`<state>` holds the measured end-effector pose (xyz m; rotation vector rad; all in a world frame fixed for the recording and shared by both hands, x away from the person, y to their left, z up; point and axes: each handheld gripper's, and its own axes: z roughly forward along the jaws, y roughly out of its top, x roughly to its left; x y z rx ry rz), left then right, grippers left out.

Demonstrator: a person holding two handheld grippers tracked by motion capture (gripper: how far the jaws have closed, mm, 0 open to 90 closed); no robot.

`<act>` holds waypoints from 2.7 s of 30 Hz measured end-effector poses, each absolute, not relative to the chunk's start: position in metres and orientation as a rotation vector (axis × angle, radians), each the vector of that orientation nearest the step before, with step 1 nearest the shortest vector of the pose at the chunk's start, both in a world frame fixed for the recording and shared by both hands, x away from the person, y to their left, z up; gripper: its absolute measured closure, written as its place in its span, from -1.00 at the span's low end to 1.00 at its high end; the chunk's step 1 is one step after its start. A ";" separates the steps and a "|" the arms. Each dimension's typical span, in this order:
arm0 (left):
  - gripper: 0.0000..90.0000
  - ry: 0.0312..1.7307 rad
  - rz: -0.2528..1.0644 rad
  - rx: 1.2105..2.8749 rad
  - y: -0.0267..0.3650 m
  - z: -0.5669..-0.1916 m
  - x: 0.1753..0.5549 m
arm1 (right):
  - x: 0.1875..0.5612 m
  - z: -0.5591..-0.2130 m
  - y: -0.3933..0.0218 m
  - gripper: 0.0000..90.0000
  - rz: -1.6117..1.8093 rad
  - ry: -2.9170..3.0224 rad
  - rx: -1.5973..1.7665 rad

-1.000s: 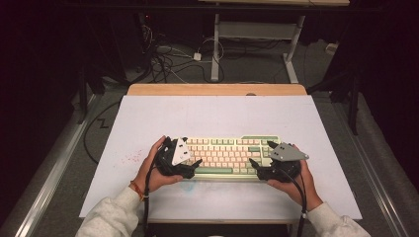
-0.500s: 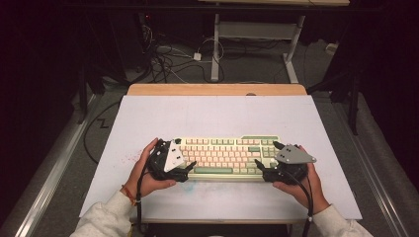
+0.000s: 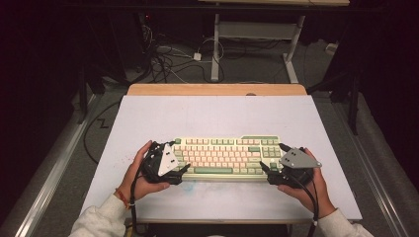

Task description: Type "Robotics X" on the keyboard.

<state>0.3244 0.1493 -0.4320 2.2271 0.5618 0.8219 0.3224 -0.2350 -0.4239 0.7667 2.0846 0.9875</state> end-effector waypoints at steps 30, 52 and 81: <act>-0.64 0.605 0.835 2.260 0.181 -0.448 0.310 | 0.313 -0.429 -0.255 -0.59 0.949 2.056 0.782; -0.64 0.666 0.817 2.281 0.203 -0.460 0.302 | 0.309 -0.436 -0.272 -0.59 0.928 2.052 0.826; -0.64 0.780 0.733 2.305 0.230 -0.481 0.299 | 0.303 -0.462 -0.312 -0.59 0.899 2.029 0.993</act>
